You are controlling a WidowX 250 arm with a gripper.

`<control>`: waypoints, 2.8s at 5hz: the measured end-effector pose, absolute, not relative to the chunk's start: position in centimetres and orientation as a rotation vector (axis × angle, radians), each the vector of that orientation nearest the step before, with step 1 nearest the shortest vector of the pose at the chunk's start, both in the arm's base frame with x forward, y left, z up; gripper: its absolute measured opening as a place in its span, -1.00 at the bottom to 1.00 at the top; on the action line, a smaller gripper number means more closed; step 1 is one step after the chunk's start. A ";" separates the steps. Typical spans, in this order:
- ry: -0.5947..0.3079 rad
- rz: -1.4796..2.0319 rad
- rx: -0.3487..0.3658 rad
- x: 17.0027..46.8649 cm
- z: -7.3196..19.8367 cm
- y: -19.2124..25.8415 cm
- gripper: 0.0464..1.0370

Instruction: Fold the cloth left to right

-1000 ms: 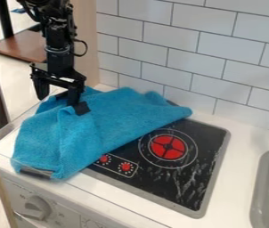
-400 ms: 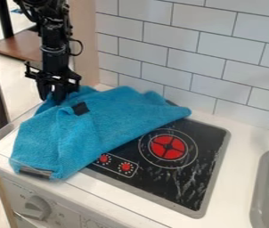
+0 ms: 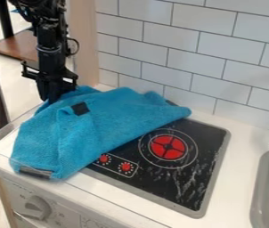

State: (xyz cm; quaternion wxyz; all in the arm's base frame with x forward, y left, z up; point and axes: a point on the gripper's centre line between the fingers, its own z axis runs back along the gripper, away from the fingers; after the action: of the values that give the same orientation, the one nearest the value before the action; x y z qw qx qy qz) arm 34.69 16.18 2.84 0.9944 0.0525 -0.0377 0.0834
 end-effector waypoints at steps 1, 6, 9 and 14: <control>-0.083 0.165 0.042 34.1 4.9 14.1 -0.98; -0.033 -0.085 -0.083 29.0 8.1 1.2 -0.99; 0.042 -0.148 -0.013 27.1 3.9 -0.1 -0.63; -0.044 -0.133 -0.038 25.6 10.5 0.6 0.93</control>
State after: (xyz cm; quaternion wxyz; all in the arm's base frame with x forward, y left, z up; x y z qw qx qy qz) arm 25.56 0.62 10.54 0.9974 -0.0190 -0.0218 -0.0666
